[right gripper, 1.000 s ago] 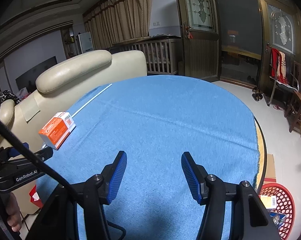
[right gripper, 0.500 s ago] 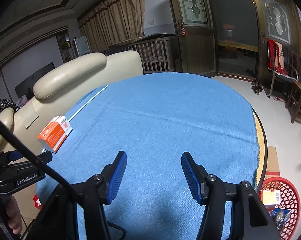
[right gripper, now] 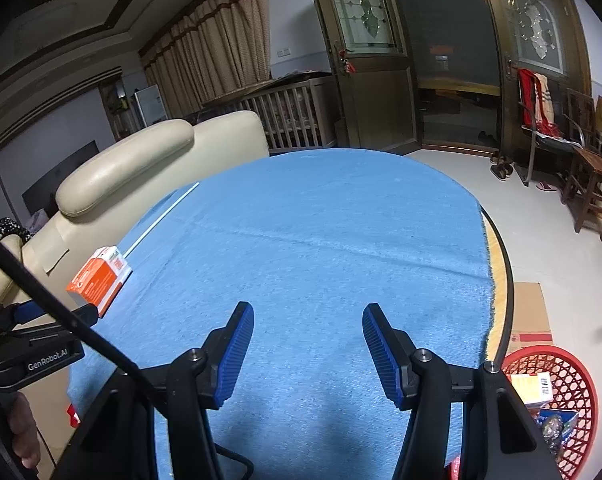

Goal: Collect trash

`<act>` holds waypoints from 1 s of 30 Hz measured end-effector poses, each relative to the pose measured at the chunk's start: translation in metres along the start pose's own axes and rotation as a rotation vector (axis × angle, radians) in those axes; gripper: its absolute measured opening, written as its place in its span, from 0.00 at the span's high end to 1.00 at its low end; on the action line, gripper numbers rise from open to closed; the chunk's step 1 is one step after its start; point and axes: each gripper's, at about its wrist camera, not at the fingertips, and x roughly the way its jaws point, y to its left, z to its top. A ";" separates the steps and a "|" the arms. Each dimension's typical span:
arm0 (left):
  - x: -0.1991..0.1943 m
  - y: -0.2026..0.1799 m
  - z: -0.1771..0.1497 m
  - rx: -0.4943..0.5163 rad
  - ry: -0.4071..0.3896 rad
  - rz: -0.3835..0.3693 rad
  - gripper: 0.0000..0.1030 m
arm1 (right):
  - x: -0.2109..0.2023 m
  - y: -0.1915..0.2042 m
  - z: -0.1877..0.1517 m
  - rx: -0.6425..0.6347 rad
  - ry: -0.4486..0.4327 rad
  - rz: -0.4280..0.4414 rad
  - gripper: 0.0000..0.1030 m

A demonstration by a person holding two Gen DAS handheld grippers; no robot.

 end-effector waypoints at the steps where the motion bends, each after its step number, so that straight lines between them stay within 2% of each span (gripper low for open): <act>1: 0.000 -0.001 0.000 0.001 -0.002 -0.003 0.24 | -0.001 0.000 0.000 -0.001 -0.001 -0.002 0.40; 12: 0.002 0.013 0.005 -0.032 -0.021 -0.030 0.24 | -0.001 0.019 0.006 -0.056 -0.005 -0.021 0.40; 30: 0.017 0.059 0.004 -0.121 -0.029 -0.050 0.24 | 0.005 0.072 0.019 -0.163 -0.001 -0.030 0.40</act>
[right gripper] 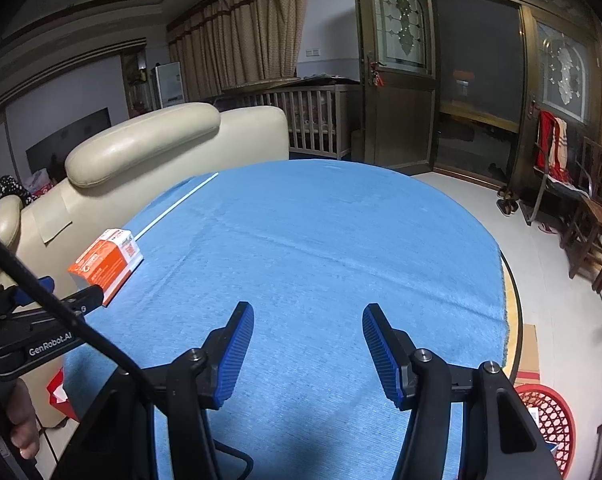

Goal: Collect trash

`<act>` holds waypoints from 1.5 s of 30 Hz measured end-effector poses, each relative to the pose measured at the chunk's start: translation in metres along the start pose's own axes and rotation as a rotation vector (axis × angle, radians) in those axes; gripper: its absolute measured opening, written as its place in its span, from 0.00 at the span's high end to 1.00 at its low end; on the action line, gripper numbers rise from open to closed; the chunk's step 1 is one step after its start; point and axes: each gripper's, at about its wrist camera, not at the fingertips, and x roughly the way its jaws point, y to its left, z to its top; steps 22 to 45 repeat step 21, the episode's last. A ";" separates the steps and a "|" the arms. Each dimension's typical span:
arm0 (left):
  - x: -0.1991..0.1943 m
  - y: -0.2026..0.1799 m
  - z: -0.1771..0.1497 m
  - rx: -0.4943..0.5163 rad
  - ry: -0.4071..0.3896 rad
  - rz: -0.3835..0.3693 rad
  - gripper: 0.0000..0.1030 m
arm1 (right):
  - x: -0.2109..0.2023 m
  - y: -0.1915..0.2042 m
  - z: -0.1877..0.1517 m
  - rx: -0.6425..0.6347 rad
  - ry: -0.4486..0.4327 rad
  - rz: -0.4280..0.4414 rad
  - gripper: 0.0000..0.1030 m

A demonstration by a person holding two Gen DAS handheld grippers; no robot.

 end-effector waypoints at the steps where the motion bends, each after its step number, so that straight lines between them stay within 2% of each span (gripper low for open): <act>1: 0.001 0.003 0.000 -0.005 0.002 0.001 0.24 | 0.001 0.003 0.000 -0.006 0.002 0.001 0.40; 14: 0.024 0.023 -0.003 -0.038 0.030 0.017 0.24 | 0.019 0.014 0.001 -0.020 0.025 0.011 0.40; 19: 0.053 0.013 -0.008 -0.014 0.068 -0.012 0.24 | 0.055 0.002 -0.011 -0.021 0.050 -0.015 0.40; 21: 0.078 0.002 -0.012 0.010 0.125 -0.031 0.24 | 0.075 -0.007 -0.018 -0.019 0.074 -0.038 0.40; 45: 0.078 0.002 -0.012 0.010 0.125 -0.031 0.24 | 0.075 -0.007 -0.018 -0.019 0.074 -0.038 0.40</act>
